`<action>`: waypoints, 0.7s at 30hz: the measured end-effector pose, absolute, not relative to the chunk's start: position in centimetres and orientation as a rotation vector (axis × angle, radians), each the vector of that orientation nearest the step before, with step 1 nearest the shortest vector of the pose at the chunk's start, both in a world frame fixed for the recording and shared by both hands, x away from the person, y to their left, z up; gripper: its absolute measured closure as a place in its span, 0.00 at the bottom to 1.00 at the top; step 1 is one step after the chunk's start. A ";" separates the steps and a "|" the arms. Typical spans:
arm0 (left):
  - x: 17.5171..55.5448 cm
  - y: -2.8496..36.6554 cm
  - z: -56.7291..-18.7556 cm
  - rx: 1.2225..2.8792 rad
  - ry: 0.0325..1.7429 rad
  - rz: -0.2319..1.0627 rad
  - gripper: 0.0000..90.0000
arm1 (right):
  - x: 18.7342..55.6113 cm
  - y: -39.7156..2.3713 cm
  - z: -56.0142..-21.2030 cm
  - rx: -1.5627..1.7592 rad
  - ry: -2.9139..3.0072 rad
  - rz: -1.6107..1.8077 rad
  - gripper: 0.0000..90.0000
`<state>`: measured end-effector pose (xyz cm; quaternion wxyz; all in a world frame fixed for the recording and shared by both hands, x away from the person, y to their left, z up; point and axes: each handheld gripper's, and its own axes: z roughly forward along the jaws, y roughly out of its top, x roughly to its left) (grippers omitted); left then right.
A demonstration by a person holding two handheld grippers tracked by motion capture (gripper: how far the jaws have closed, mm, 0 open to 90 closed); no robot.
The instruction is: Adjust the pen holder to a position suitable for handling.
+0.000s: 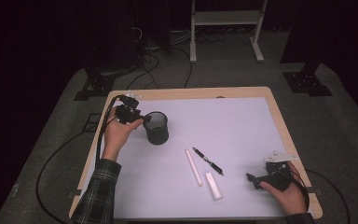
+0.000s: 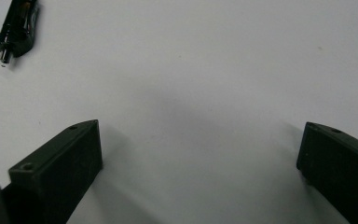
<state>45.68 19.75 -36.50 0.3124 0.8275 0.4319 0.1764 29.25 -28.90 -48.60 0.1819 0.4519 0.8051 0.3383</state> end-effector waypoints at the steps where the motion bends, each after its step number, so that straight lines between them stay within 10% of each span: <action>1: 45.7 19.8 -36.5 2.183 1.139 0.465 0.48 | 29.3 -28.9 -48.6 1.276 2.272 0.955 0.00; 21: 47.3 19.1 -38.7 2.237 1.161 0.415 0.60 | 29.3 -28.9 -48.6 1.276 2.272 0.954 0.00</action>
